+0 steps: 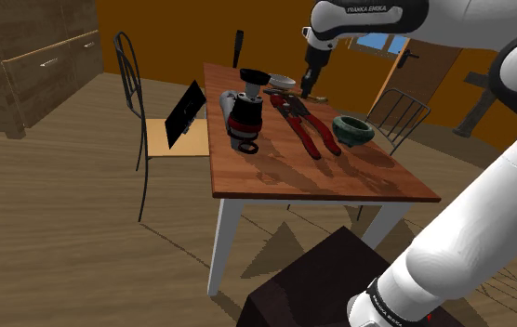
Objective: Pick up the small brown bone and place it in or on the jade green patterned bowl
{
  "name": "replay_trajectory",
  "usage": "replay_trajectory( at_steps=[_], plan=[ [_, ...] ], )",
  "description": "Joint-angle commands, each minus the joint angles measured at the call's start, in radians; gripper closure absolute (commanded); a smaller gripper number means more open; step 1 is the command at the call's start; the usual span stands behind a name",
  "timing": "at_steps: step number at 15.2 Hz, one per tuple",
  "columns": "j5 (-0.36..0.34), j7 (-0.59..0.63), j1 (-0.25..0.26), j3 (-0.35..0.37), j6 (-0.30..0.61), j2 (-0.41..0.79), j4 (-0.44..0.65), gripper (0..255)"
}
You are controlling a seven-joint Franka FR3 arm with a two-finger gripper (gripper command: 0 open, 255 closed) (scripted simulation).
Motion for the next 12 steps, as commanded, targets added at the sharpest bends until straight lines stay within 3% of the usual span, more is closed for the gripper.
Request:
replay_trajectory(
  at_steps=[1, 12],
  plan=[
    [0.004, -0.051, -0.023, -0.025, 0.005, -0.017, -0.012, 255],
    [0.034, -0.314, -0.139, -0.169, 0.049, -0.047, -0.041, 255]
  ],
)
